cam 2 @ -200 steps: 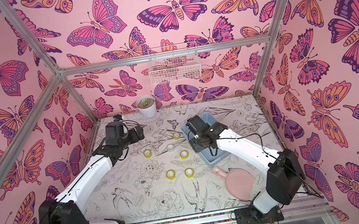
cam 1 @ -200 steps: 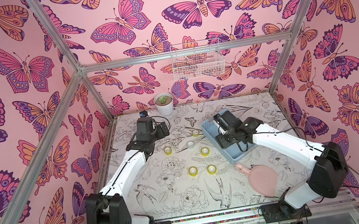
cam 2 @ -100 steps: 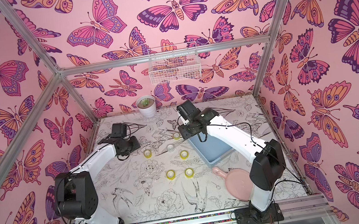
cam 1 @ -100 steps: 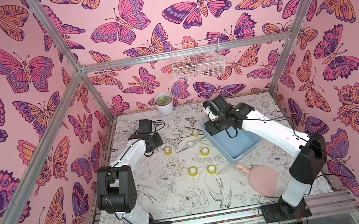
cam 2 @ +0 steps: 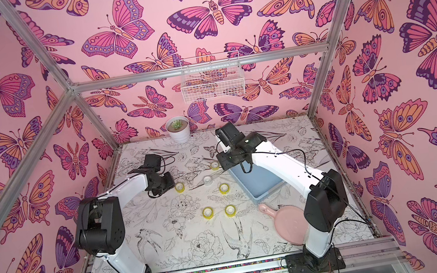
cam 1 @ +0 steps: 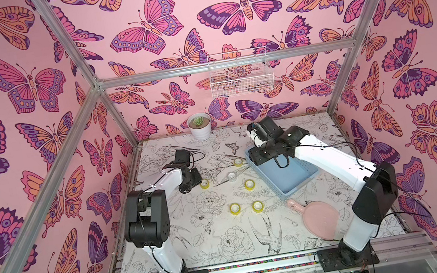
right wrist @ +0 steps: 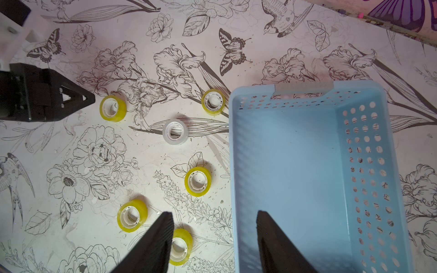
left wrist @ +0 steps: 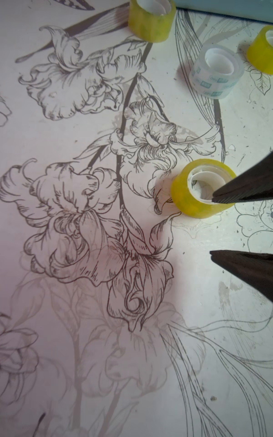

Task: Put the transparent tape into the storage box
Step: Pick up the tape from the center of the board.

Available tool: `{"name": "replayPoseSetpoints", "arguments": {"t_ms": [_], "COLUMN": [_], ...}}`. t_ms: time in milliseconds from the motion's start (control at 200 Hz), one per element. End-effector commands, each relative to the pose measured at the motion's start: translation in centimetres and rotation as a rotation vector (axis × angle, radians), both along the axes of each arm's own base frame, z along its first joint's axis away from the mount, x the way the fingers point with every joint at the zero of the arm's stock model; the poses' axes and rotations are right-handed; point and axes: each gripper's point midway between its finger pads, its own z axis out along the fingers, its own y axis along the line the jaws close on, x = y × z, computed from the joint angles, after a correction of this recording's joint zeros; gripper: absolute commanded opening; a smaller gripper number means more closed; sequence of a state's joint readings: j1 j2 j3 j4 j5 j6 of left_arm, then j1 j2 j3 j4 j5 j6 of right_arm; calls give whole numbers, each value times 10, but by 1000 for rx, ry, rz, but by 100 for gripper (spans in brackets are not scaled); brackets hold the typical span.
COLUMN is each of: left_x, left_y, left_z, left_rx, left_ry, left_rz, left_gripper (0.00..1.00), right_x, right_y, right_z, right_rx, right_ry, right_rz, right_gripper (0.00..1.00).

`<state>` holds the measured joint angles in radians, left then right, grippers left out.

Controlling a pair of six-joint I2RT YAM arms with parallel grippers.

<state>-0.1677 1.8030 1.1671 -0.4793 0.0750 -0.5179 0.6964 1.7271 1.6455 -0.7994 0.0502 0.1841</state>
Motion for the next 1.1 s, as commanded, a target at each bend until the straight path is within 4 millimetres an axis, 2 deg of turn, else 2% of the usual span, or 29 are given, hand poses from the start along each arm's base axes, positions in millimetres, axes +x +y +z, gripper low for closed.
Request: {"name": "replayPoseSetpoints", "arguments": {"t_ms": [0,180,531,571,646,761,936,1092], "left_x": [-1,4,-2,-1,0,1,1,13], "left_y": [-10,-15,-7,-7,-8,-9,-11,-16], "left_z": [-8,-7,-33,-33,-32,-26,-13,26], "left_rx": [-1,7,63,64,62,67,76,98], "left_ry": [24,9,83,82,79,66,40,-40], "left_rz": [-23,-30,-15,-15,-15,-20,-26,-66], "left_gripper": [39,40,36,33,20,0,0,0], "right_x": [1,2,5,5,6,6,8,11], "right_y": [-2,-2,-11,-11,-12,-13,-16,-22], "right_z": [1,0,-1,-2,-2,-1,-1,7], "right_rx": [19,24,32,33,34,34,39,50], "right_ry": [5,8,8,9,13,9,5,-11], "right_rz": [-14,-15,-32,-31,-34,-35,-45,-70], "right_gripper": [62,62,62,62,61,61,60,59]}}
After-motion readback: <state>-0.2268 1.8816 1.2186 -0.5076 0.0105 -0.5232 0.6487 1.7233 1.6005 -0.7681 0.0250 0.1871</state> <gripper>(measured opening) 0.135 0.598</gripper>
